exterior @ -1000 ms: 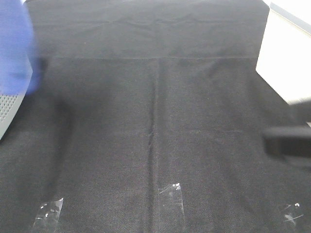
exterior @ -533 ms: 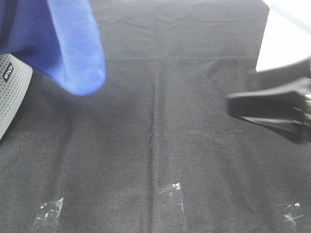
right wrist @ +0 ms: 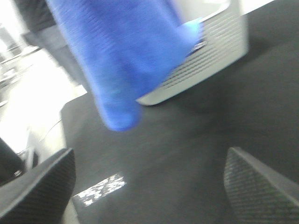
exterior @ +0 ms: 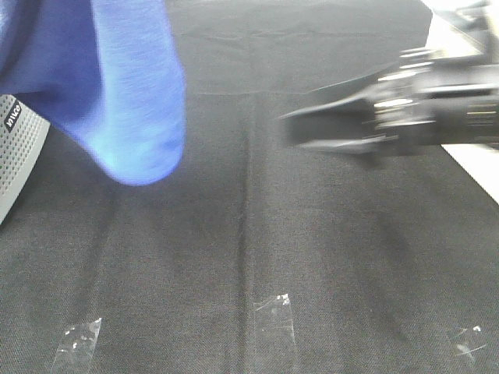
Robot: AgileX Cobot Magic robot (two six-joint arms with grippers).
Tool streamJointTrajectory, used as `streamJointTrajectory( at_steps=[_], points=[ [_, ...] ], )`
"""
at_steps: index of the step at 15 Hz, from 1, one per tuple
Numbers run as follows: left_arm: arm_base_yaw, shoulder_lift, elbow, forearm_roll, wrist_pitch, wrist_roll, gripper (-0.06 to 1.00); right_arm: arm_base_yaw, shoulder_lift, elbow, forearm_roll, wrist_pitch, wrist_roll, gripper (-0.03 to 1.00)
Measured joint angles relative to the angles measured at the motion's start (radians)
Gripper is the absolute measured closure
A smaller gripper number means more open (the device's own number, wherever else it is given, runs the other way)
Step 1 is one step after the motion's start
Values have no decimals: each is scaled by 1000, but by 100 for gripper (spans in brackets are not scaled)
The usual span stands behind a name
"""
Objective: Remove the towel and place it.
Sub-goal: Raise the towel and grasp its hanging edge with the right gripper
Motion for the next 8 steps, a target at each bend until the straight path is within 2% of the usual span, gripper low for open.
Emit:
streamJointTrajectory(
  at_steps=[2,4,6,8],
  points=[
    [0,0,0,-21,0,-1,94,73,75,-64,-5,-51,-3,13],
    [0,0,0,-25,0,-1,94,100,131,-116,-7,-85,-10,13],
    [0,0,0,-25,0,-1,94,101,175,-163,-7,-83,-15,13],
    [0,0,0,-25,0,-1,94,101,213,-222,-7,-15,-19,13]
  ],
)
